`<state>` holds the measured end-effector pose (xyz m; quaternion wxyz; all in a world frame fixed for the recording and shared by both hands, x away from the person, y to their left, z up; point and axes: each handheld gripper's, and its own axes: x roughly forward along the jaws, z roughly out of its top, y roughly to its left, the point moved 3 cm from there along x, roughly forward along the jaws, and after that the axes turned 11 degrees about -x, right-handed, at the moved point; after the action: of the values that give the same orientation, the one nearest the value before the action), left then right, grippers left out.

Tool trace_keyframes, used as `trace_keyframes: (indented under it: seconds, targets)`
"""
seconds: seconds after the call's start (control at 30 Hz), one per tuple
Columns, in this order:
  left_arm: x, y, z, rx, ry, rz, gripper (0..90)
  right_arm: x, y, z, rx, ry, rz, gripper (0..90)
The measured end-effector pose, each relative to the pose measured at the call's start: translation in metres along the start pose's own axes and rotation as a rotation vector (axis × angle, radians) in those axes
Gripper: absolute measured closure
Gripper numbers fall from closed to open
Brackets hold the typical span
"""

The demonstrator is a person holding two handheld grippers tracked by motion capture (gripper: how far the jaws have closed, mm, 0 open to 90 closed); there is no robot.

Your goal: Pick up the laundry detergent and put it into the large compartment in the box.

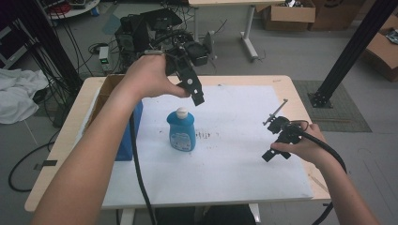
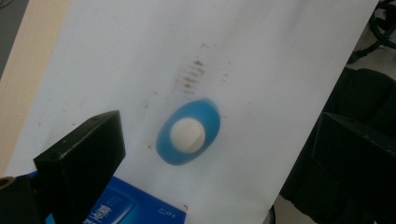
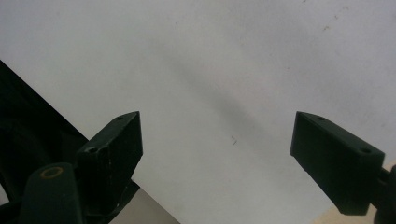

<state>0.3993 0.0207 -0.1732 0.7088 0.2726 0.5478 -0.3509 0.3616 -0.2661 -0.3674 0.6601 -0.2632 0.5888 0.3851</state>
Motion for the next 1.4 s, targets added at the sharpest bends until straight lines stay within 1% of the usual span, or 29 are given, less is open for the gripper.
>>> trace_keyframes:
  seconds: [0.13, 0.2, 0.23, 0.27, 0.33, 0.37, 0.47, 0.5, 0.6, 0.63, 0.67, 0.7, 0.73, 0.77, 0.87, 0.9, 0.97, 1.07, 1.1, 1.2, 1.27, 1.33, 1.4]
  targets:
    - [0.007, 0.003, -0.005, 0.040, 0.004, 0.013, 4.6, 0.001, 0.001, 0.000, 0.001, 0.003, 0.006, 17.3]
    - [0.015, 0.007, -0.010, 0.060, 0.014, 0.017, 4.6, 0.002, 0.000, 0.000, 0.005, 0.004, 0.004, 17.3]
    - [0.017, 0.008, -0.011, 0.063, 0.019, 0.015, 4.7, 0.002, 0.001, 0.001, 0.011, 0.008, 0.005, 17.3]
    - [0.017, 0.008, -0.011, 0.063, 0.019, 0.015, 4.9, 0.002, 0.001, 0.001, 0.011, 0.008, 0.005, 17.3]
    - [0.023, 0.010, -0.014, 0.066, 0.019, 0.008, 4.9, 0.003, 0.000, 0.001, 0.008, 0.006, 0.006, 17.3]
    - [0.026, 0.012, -0.015, 0.066, 0.027, 0.005, 4.9, 0.003, 0.000, 0.001, 0.011, 0.008, 0.005, 17.2]
    - [0.036, 0.016, -0.019, 0.070, 0.040, 0.010, 4.8, 0.004, 0.001, 0.002, 0.016, 0.011, 0.009, 17.3]
    - [0.042, 0.018, -0.020, 0.074, 0.047, 0.010, 4.8, 0.005, 0.001, 0.002, 0.012, 0.010, 0.007, 17.3]
    - [0.047, 0.019, -0.022, 0.079, 0.056, 0.013, 4.8, 0.006, 0.000, 0.002, 0.008, 0.009, 0.007, 17.3]
    - [0.052, 0.020, -0.022, 0.091, 0.056, 0.014, 4.8, 0.006, 0.000, 0.002, 0.005, 0.008, 0.008, 17.3]
    - [0.052, 0.020, -0.022, 0.091, 0.056, 0.014, 4.8, 0.006, 0.000, 0.002, 0.005, 0.008, 0.008, 17.3]
    - [0.057, 0.021, -0.023, 0.100, 0.059, 0.012, 4.8, 0.007, 0.000, 0.002, 0.008, 0.013, 0.010, 17.3]
    - [0.057, 0.021, -0.023, 0.100, 0.059, 0.012, 4.8, 0.007, 0.000, 0.002, 0.008, 0.013, 0.010, 17.3]
    - [0.061, 0.022, -0.023, 0.109, 0.060, 0.015, 4.8, 0.008, 0.000, 0.002, 0.011, 0.012, 0.009, 17.3]
    - [0.065, 0.023, -0.023, 0.113, 0.062, 0.015, 4.6, 0.008, 0.000, 0.001, 0.012, 0.014, 0.009, 17.3]
    - [0.069, 0.023, -0.024, 0.119, 0.065, 0.024, 4.6, 0.008, 0.000, 0.000, 0.013, 0.016, 0.008, 17.3]
    - [0.071, 0.025, -0.024, 0.118, 0.072, 0.028, 4.6, 0.009, 0.000, 0.000, 0.018, 0.016, 0.008, 17.3]
    - [0.074, 0.027, -0.024, 0.119, 0.072, 0.028, 4.4, 0.009, -0.001, -0.001, 0.014, 0.018, 0.008, 17.3]
    - [0.078, 0.029, -0.025, 0.121, 0.075, 0.022, 4.4, 0.010, -0.001, -0.001, 0.014, 0.023, 0.008, 17.3]
    - [0.084, 0.031, -0.027, 0.131, 0.084, 0.027, 4.4, 0.011, -0.001, -0.001, 0.019, 0.019, 0.007, 17.3]
    - [0.087, 0.031, -0.028, 0.125, 0.080, 0.021, 4.4, 0.011, -0.001, 0.000, 0.019, 0.018, 0.009, 17.3]
    - [0.091, 0.034, -0.029, 0.142, 0.091, 0.029, 4.4, 0.013, -0.001, 0.000, 0.017, 0.025, 0.008, 17.3]
    - [0.093, 0.034, -0.030, 0.140, 0.093, 0.025, 4.2, 0.014, -0.001, 0.000, 0.013, 0.026, 0.008, 17.3]
